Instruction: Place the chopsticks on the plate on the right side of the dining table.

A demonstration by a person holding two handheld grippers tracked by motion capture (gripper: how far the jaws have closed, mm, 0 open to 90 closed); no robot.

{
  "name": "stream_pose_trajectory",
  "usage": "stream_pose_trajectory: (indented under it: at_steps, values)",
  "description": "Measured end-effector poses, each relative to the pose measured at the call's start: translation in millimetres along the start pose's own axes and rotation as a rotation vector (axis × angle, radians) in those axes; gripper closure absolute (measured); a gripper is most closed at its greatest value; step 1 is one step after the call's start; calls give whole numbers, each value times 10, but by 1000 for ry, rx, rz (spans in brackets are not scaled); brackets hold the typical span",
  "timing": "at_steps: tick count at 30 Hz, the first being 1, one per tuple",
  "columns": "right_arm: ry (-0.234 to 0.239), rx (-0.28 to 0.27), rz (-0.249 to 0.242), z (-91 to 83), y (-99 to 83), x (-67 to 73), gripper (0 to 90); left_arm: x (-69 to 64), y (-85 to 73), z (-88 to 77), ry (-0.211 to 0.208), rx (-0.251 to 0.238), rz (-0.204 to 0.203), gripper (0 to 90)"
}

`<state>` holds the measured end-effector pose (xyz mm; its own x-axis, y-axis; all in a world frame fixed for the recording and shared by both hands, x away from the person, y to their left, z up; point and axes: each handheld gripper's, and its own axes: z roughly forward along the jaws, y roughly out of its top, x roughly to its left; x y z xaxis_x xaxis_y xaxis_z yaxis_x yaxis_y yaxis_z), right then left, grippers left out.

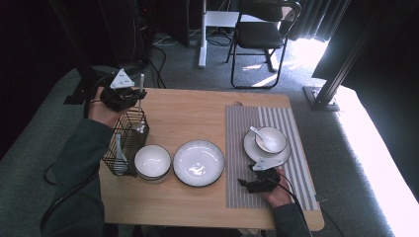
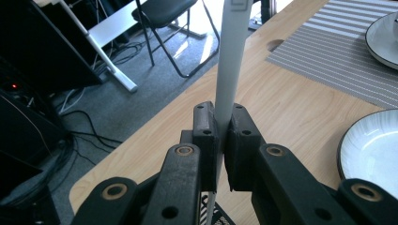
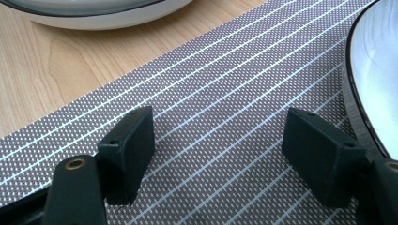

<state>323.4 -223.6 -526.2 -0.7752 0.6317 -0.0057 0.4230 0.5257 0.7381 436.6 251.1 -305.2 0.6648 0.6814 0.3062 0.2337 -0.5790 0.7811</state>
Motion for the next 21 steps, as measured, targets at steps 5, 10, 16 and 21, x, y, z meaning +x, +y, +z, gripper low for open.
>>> stream_pose_trajectory:
  at_steps: [5, 10, 16, 21]
  values:
    - [0, 0, 0, 0, 0, 0, 252, 4, 51, -35, 4, -15, 3, 848]
    - [0, 0, 0, 0, 0, 0, 253, 10, 113, -83, 9, -24, 15, 848]
    - [0, 0, 0, 0, 0, 0, 252, 3, 188, -123, 8, -40, 21, 848]
    - [0, -1, -1, 0, 0, -1, 252, -21, 247, -145, 3, -56, 35, 848]
